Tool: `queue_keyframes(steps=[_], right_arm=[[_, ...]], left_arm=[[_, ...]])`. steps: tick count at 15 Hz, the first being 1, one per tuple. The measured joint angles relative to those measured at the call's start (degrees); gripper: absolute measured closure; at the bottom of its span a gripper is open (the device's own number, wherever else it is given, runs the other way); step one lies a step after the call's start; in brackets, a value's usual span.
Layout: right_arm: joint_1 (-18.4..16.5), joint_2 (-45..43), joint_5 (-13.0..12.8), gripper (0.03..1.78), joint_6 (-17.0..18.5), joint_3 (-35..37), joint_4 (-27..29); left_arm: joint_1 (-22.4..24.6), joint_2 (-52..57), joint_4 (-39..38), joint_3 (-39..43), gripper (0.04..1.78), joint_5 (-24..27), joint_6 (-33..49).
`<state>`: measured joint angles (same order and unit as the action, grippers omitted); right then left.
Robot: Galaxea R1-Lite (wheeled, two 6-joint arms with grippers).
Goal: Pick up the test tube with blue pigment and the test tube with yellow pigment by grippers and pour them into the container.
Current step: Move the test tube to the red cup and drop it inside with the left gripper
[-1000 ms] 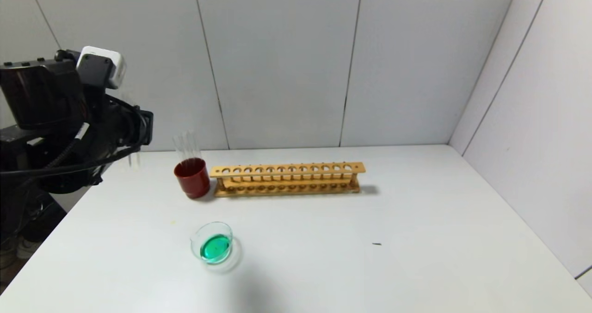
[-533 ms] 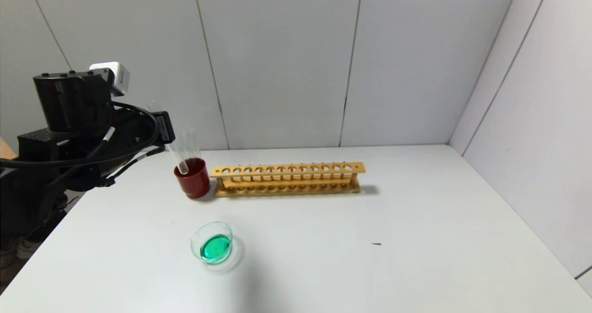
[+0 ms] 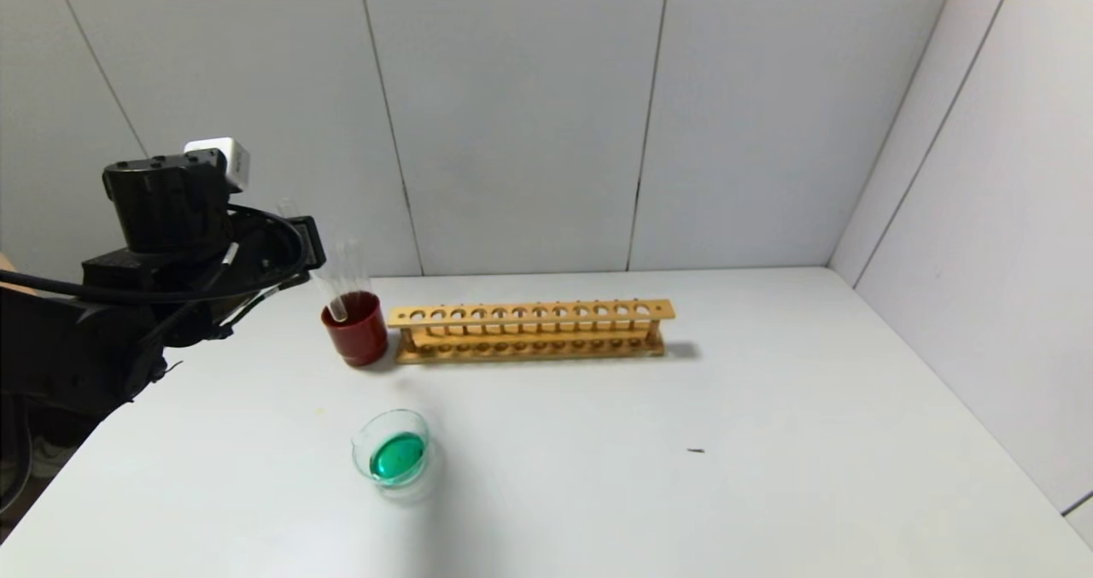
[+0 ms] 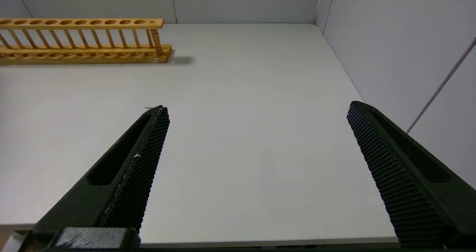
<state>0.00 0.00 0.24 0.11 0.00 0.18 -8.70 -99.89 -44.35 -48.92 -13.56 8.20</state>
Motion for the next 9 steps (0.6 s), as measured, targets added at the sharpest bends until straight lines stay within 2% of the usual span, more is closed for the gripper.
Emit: queue_keyframes(steps=[9], right_arm=[[0.0, 0.0, 0.0, 0.06, 0.0, 0.0, 0.0]], left_arm=[[2.1, -8.7, -3.9, -4.4, 1.52, 0.4, -1.8]])
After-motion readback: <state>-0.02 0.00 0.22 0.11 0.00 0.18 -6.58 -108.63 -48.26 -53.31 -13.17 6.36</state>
